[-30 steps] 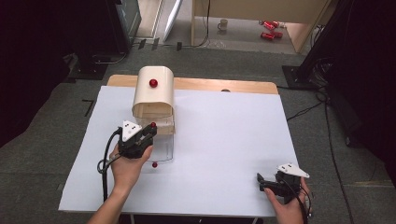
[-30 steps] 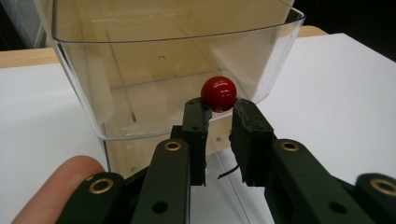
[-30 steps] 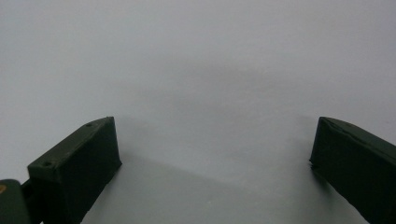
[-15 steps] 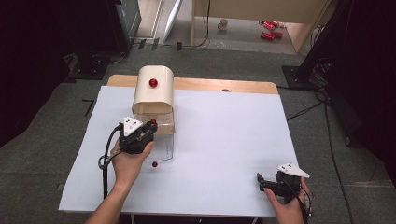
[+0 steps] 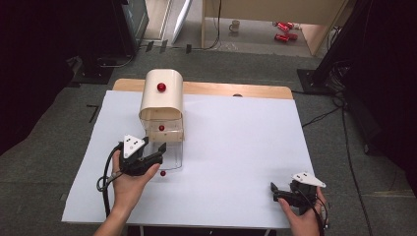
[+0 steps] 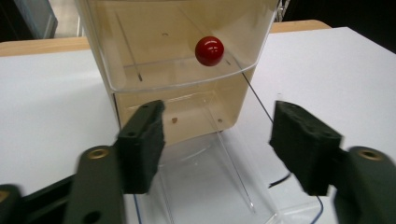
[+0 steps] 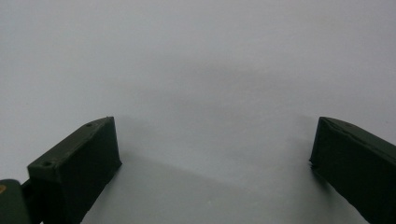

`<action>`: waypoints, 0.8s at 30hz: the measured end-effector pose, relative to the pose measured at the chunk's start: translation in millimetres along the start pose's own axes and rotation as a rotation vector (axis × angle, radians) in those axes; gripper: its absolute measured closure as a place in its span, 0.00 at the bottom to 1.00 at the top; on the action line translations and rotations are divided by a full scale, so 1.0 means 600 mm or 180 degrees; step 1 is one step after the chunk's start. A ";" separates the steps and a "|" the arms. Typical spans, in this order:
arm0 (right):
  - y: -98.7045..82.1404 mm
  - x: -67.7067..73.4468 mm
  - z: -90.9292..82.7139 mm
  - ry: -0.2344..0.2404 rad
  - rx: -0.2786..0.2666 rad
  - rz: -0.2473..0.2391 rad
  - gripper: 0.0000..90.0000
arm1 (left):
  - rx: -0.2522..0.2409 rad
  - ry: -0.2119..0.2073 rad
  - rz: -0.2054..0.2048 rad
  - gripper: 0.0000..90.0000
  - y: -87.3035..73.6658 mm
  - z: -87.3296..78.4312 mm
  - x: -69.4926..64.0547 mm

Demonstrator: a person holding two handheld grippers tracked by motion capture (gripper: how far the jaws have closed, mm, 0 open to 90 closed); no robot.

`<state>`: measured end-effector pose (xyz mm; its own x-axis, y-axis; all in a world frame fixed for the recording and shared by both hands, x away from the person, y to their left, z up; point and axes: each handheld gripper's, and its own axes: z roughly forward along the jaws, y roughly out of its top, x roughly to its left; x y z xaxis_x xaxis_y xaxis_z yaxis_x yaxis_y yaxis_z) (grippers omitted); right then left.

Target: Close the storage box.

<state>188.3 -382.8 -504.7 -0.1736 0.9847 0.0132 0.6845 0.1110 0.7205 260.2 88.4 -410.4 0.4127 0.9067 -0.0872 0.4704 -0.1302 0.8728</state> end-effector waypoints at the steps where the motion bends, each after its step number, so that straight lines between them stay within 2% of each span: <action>1: 0.000 0.000 0.000 0.0001 -0.0001 -0.0001 0.01 | 0.0020 -0.0004 0.0004 0.32 -0.002 -0.002 -0.001; 3: 0.000 0.000 0.000 0.0002 0.0002 -0.0001 0.01 | 0.0044 -0.0008 0.0006 0.24 -0.006 -0.006 -0.004; 9: 0.000 0.000 0.000 0.0001 0.0000 -0.0001 0.01 | 0.0122 0.0098 -0.0025 0.02 -0.029 -0.022 -0.014; 14: 0.000 0.000 0.000 -0.0001 -0.0002 0.0004 0.01 | 0.0229 0.0051 0.0049 0.02 -0.058 -0.034 -0.023; 24: 0.000 0.000 0.000 0.0002 0.0004 0.0003 0.01 | 0.0272 0.0084 0.0060 0.02 -0.100 -0.055 -0.043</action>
<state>188.4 -382.8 -504.6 -0.1736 0.9847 0.0143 0.6854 0.1104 0.7197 195.5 86.1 -444.8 0.4019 0.9139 -0.0574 0.5281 -0.1801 0.8299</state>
